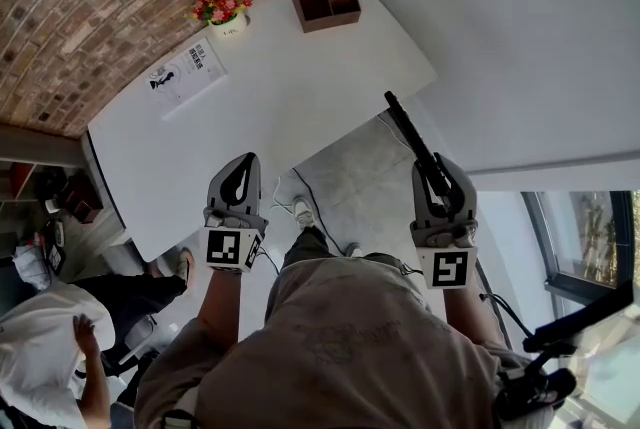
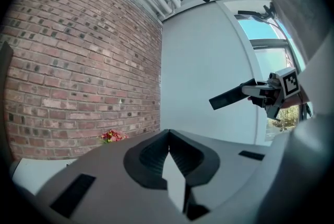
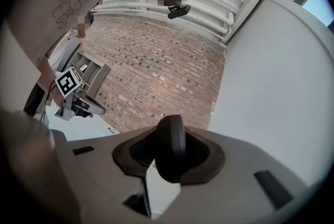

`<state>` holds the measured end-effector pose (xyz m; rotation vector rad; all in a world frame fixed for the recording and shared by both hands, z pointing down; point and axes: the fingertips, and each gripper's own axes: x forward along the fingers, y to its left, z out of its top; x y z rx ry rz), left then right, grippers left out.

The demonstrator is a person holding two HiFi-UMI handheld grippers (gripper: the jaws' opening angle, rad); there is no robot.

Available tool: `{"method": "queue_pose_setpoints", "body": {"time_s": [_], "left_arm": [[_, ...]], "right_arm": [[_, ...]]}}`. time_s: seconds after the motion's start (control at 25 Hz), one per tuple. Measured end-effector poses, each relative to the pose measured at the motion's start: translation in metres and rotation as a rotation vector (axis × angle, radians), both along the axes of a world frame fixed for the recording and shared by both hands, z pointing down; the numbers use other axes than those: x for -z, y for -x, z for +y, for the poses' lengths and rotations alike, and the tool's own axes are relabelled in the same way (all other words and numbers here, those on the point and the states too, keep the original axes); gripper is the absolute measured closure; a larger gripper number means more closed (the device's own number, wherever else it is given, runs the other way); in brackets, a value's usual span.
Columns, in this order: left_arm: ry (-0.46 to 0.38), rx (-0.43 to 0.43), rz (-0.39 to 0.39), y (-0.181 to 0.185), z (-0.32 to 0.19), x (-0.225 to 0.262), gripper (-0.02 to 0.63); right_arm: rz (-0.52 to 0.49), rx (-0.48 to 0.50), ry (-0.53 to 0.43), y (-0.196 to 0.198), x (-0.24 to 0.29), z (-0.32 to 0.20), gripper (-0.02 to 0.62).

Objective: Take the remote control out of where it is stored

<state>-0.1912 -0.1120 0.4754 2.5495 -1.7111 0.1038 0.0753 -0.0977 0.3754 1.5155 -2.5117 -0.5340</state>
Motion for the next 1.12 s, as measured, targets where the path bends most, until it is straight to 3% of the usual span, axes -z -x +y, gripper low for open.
{"method": "queue_pose_setpoints", "body": {"time_s": [0.76,1.12], "left_arm": [[0.003,0.171,-0.013,-0.1,0.143,0.007,0.594],[0.01,0.207,-0.067,-0.131,0.21,0.03,0.594]], "right_arm": [[-0.104,0.121,-0.05,-0.121,-0.004,0.093,0.479],[-0.172,0.158,-0.042,-0.146,0.002,0.137,0.479]]}}
